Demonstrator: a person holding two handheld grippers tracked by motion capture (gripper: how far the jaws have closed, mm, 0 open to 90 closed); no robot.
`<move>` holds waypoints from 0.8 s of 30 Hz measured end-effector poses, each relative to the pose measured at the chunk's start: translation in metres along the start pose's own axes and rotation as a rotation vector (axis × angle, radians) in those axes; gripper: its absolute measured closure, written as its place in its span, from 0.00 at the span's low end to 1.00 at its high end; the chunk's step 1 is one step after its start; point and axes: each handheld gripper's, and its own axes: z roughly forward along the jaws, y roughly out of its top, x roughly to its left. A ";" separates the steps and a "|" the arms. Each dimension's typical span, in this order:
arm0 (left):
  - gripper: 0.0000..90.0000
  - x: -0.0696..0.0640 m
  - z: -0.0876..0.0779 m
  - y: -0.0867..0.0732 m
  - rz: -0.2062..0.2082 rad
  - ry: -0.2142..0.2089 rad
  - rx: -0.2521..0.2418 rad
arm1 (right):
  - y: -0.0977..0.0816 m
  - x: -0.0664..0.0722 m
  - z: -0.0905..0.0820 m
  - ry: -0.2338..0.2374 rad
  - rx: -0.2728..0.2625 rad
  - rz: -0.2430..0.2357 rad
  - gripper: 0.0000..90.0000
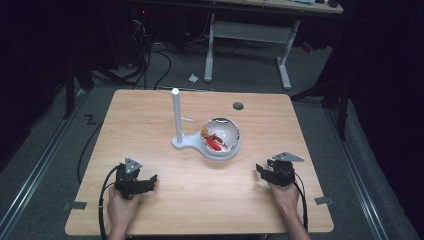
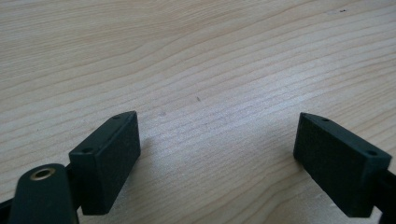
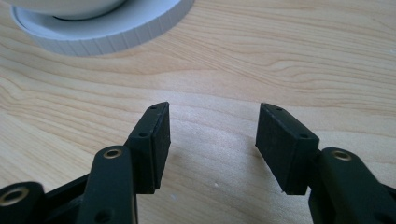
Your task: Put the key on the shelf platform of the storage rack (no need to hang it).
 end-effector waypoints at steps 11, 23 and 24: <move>0.17 0.000 0.000 0.000 0.000 0.000 0.000 | -0.001 0.000 0.005 -0.033 0.013 -0.016 0.49; 0.17 0.000 0.000 0.000 0.000 0.000 0.000 | 0.000 0.001 0.006 -0.056 0.023 -0.040 0.44; 0.17 0.000 0.000 0.000 0.000 0.000 0.000 | 0.000 0.001 0.006 -0.056 0.023 -0.040 0.44</move>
